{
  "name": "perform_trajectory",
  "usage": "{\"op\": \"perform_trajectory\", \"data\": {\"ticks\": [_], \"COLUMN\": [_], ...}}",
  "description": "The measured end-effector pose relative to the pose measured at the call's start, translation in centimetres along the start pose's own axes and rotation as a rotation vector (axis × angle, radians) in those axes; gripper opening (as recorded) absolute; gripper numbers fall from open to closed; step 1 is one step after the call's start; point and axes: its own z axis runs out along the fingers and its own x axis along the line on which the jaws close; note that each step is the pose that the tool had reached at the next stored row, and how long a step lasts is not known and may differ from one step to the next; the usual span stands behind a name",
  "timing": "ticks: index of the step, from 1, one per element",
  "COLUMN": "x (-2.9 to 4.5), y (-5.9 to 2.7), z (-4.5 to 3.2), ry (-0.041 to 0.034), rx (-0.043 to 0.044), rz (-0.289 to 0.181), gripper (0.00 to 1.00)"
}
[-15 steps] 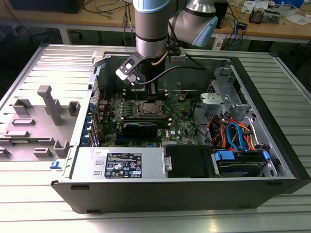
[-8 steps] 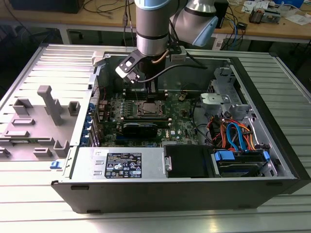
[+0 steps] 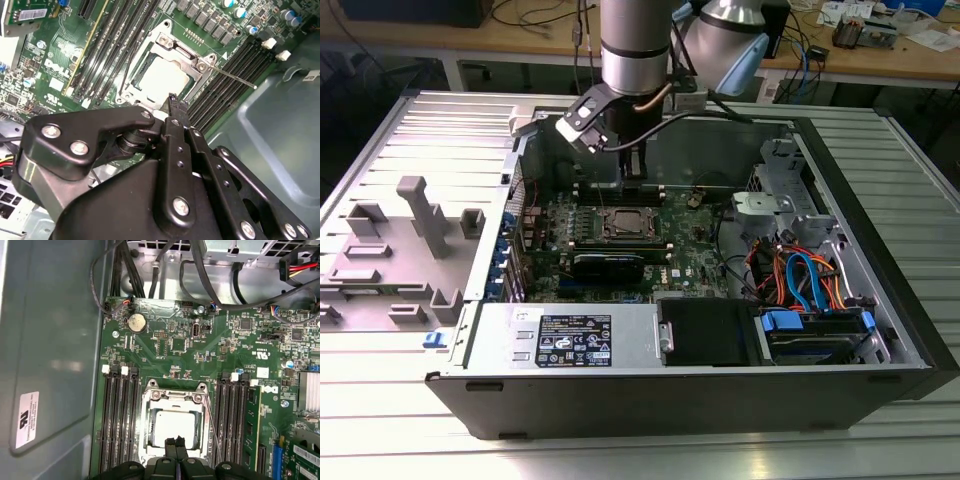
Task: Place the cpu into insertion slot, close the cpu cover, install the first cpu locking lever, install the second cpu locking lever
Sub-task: 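Install the first cpu locking lever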
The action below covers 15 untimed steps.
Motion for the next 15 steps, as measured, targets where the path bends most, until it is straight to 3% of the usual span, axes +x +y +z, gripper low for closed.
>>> {"op": "perform_trajectory", "data": {"ticks": [3, 8, 13, 15], "x": [0.00, 0.00, 0.00, 0.00], "y": [0.00, 0.00, 0.00, 0.00], "z": [-0.23, -0.22, -0.20, -0.18], "ry": [0.0007, 0.0022, 0.0038, 0.0050], "rx": [0.0016, 0.0016, 0.0014, 0.0012], "rz": [-0.034, -0.138, -0.246, -0.320], "gripper": [0.11, 0.11, 0.11, 0.11]}}
